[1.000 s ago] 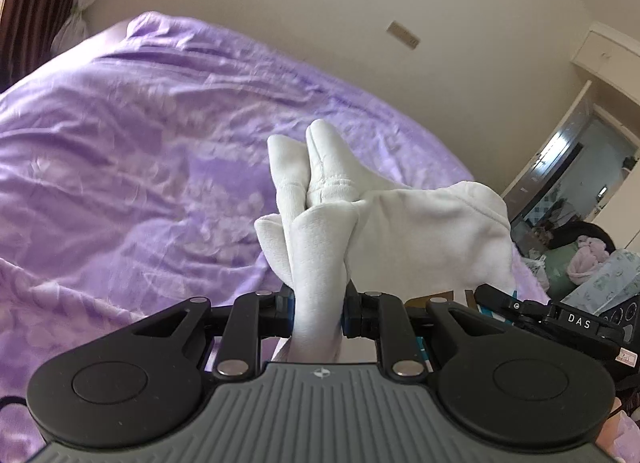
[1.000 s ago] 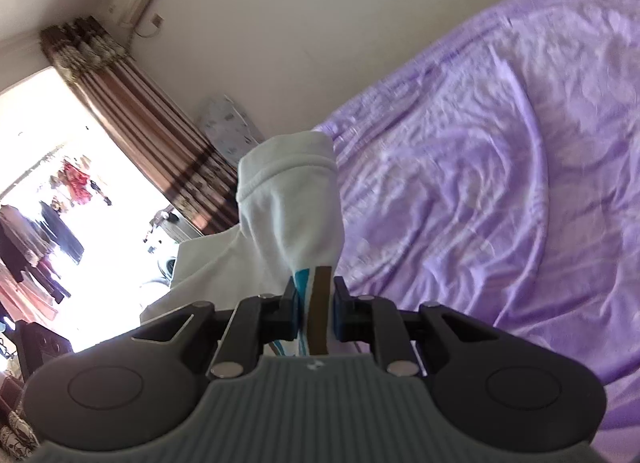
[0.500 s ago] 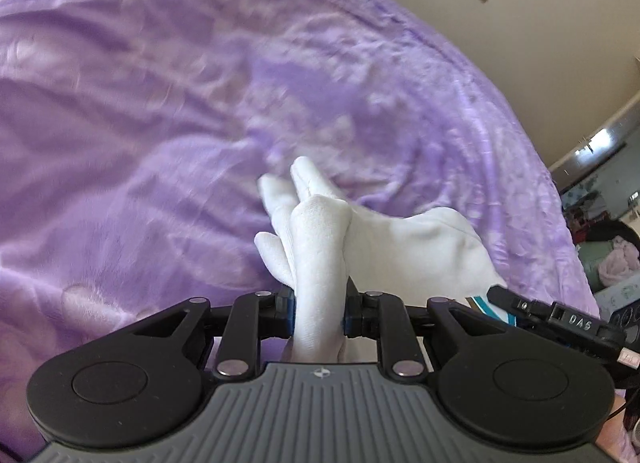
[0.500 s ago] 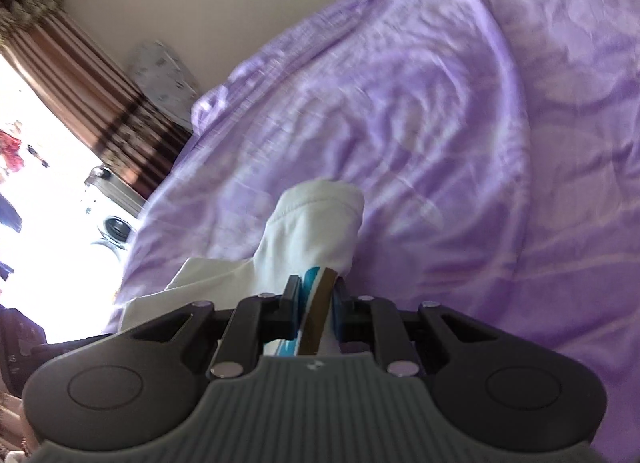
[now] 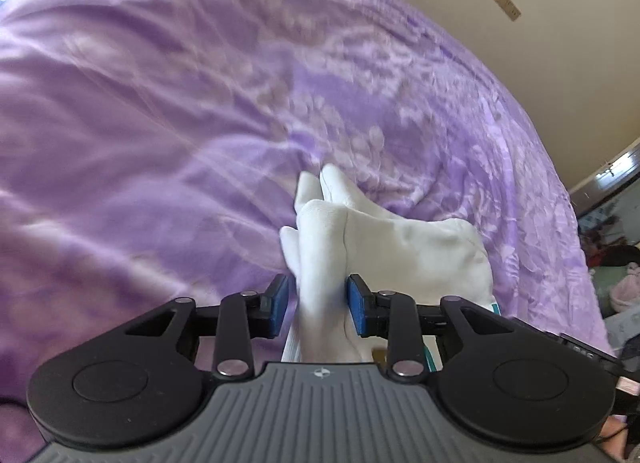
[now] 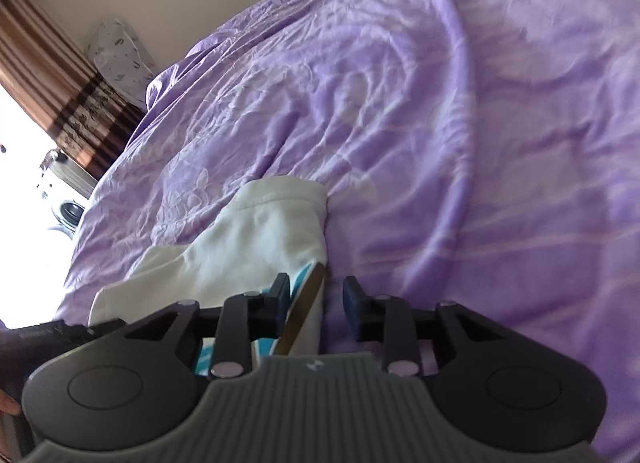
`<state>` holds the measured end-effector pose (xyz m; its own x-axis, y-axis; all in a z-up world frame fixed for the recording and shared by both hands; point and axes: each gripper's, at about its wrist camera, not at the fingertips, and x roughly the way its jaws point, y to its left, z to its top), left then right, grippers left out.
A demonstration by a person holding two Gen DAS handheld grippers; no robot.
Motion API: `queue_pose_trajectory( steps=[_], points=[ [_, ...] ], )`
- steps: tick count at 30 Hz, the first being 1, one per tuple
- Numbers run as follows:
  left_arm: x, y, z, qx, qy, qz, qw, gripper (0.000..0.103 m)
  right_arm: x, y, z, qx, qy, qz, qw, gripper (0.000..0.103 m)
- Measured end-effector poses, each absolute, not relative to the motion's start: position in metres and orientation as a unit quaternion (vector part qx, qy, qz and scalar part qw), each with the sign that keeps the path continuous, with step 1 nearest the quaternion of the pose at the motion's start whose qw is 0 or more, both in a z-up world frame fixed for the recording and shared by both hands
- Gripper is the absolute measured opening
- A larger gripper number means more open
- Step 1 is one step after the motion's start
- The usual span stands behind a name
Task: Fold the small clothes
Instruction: 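Fold the held end over the bundle and open both grippers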
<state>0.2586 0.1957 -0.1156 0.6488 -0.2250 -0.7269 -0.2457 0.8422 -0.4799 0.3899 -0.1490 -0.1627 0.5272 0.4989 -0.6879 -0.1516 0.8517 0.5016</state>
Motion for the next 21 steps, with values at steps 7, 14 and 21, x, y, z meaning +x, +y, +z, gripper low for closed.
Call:
queue_pose_trajectory(
  steps=[7, 14, 21],
  points=[
    [0.187, 0.177, -0.071, -0.248, 0.375, -0.011, 0.893, 0.035, 0.319, -0.155, -0.114, 0.15, 0.422, 0.204, 0.87, 0.037],
    [0.131, 0.132, -0.057, -0.154, 0.386, -0.034, 0.909, 0.035, 0.239, -0.142, -0.093, 0.076, 0.399, 0.216, 0.888, 0.037],
    [0.113, 0.106, -0.08, -0.085, 0.402, -0.025, 0.911, 0.035, 0.175, -0.126, -0.104, -0.007, 0.38, 0.21, 0.901, 0.034]
  ],
)
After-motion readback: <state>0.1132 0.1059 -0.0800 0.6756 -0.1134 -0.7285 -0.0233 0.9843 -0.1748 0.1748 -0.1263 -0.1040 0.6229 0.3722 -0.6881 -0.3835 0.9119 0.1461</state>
